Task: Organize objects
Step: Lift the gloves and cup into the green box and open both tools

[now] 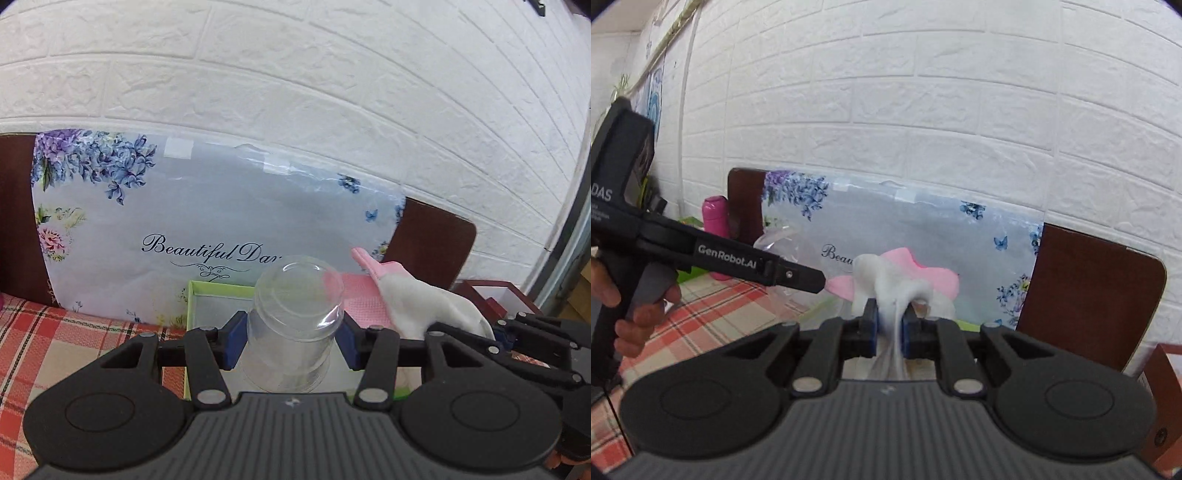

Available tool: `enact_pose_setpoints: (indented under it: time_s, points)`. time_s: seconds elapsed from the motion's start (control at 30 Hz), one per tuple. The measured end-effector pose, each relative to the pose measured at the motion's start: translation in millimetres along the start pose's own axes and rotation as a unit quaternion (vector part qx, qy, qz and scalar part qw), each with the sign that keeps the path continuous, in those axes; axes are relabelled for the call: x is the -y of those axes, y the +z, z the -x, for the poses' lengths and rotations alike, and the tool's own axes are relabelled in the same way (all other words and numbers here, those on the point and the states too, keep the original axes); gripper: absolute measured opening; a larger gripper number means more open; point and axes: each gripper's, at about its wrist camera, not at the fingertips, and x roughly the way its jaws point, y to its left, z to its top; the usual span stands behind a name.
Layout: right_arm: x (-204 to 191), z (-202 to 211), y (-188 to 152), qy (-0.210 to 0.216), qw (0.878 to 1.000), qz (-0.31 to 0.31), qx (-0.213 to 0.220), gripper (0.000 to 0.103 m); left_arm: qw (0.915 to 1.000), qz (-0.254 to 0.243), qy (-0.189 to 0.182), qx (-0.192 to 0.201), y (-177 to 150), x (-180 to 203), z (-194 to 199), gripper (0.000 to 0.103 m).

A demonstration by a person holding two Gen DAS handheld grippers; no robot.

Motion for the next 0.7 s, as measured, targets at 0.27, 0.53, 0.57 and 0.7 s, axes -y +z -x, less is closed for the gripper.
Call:
enact_pose_setpoints:
  time_s: [0.27,0.53,0.57,0.7]
  points:
    - [28.6,-91.6,-30.5,0.031,0.998,-0.027,-0.049,0.013,0.9993,-0.011,0.029,-0.022,-9.6,-22.4,-68.6,0.060]
    - [37.1,-137.3,-64.2,-0.020,0.992,-0.034,-0.117,0.064,0.9985,-0.004,0.050,-0.023,-21.4,-38.9,-82.9,0.089]
    - [38.5,-136.5,-64.7,-0.020,0.992,-0.041,-0.116,0.069,0.9982,0.000,0.052,-0.029,-20.7,-39.4,-83.1,0.089]
    - [37.7,-116.1,-55.7,-0.032,0.993,-0.044,-0.101,0.088,0.9978,0.012,0.056,-0.032,-17.6,-39.1,-67.5,0.089]
